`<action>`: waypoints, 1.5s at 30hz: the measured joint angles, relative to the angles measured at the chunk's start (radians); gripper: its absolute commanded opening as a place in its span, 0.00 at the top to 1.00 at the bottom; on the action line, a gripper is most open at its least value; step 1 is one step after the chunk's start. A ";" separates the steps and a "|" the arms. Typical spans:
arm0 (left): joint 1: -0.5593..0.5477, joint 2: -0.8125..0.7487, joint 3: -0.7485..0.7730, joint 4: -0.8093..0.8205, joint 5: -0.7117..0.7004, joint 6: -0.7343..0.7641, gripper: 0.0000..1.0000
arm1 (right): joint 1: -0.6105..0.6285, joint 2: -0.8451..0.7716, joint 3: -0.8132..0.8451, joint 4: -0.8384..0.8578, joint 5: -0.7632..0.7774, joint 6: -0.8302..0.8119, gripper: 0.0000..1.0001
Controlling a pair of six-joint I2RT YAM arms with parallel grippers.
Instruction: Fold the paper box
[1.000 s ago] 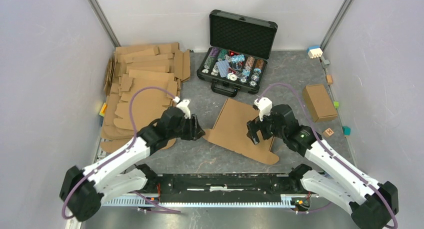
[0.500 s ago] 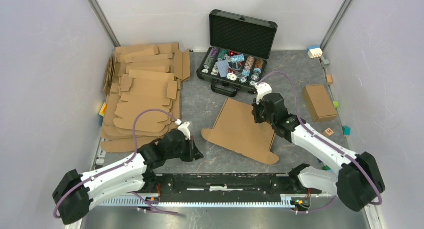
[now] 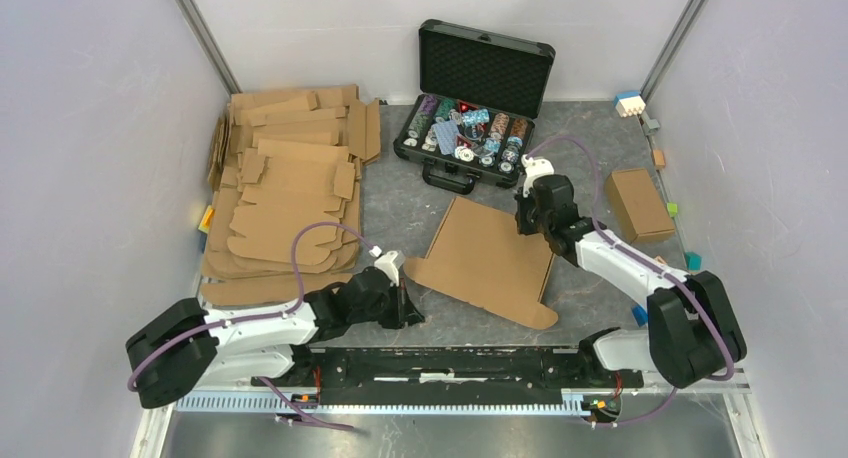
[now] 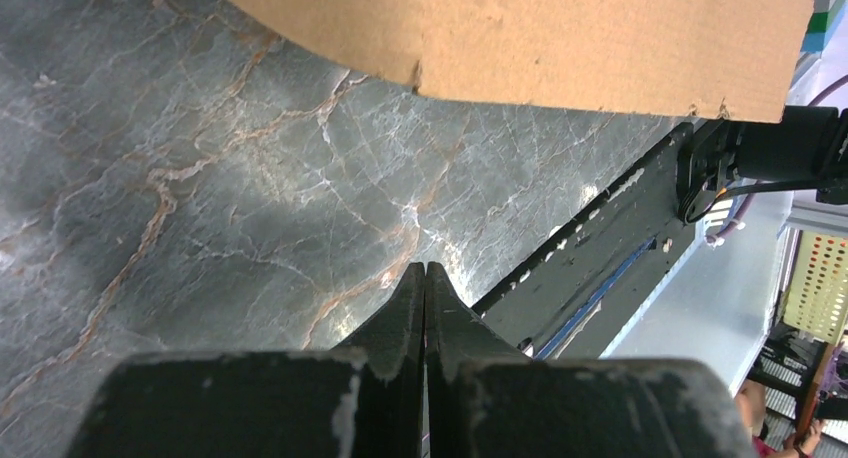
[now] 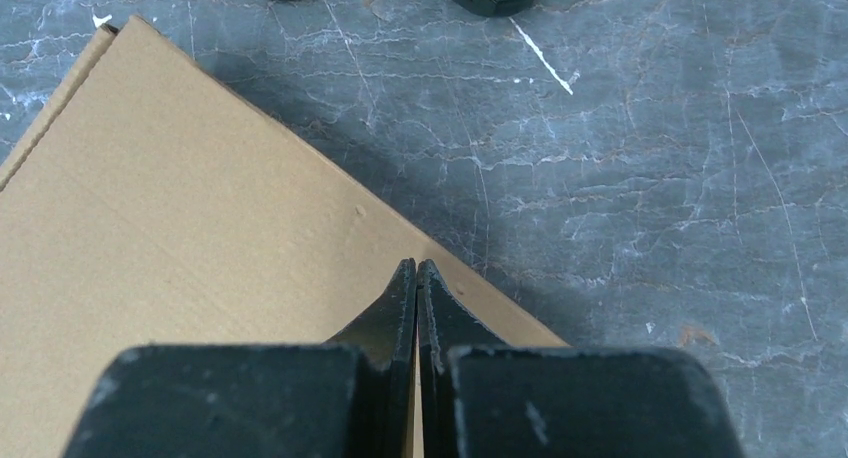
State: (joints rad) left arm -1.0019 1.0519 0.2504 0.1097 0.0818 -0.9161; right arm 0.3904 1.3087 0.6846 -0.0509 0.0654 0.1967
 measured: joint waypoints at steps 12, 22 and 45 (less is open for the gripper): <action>0.000 0.044 0.003 0.066 0.000 -0.008 0.98 | -0.004 0.111 0.032 0.086 -0.028 -0.002 1.00; 0.000 0.095 0.008 0.111 0.002 -0.008 0.98 | -0.034 0.196 0.106 0.097 -0.029 0.001 1.00; 0.000 0.341 0.136 0.306 -0.026 0.009 0.98 | -0.119 0.446 0.286 -0.006 -0.101 -0.019 1.00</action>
State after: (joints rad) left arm -1.0023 1.3933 0.3866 0.4156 0.0563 -0.9070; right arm 0.2718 1.7546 0.9710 -0.0566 -0.0353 0.1780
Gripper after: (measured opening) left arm 0.029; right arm 0.006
